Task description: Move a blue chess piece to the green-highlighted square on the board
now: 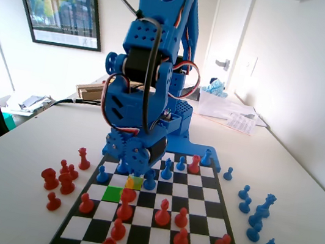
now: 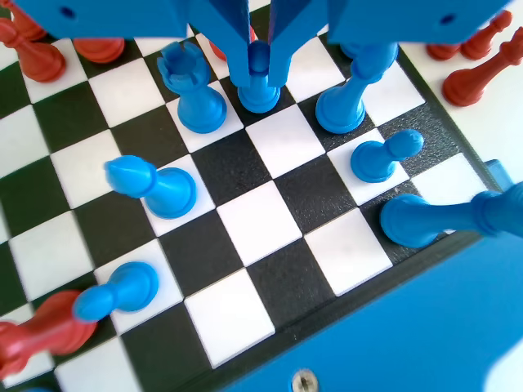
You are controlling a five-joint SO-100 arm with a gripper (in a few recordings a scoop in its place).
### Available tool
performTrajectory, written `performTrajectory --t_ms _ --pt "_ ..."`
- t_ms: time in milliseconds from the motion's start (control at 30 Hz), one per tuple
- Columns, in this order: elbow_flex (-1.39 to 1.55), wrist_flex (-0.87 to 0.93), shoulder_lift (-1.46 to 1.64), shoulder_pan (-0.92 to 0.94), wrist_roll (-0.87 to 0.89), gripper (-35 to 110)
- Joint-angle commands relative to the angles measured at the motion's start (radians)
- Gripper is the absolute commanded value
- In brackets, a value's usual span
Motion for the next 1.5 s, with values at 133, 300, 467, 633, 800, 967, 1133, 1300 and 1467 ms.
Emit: performTrajectory --t_ms 133,300,467,633,800,967,1133,1300,1467 --pt "-0.098 0.152 0.153 0.029 -0.032 1" --pt "-0.144 0.195 0.161 0.084 -0.055 1" --pt "-0.196 0.206 0.123 0.124 -0.066 1" --pt "-0.259 0.212 0.074 0.143 -0.058 1" --pt "-0.33 0.218 0.006 0.144 -0.043 1" --pt "-0.39 0.215 -0.063 0.13 -0.028 1" --pt "-0.402 0.186 -0.104 0.118 -0.014 1" --pt "-0.368 0.143 -0.13 0.107 -0.015 1" --pt "-0.339 0.098 -0.152 0.104 -0.017 1"
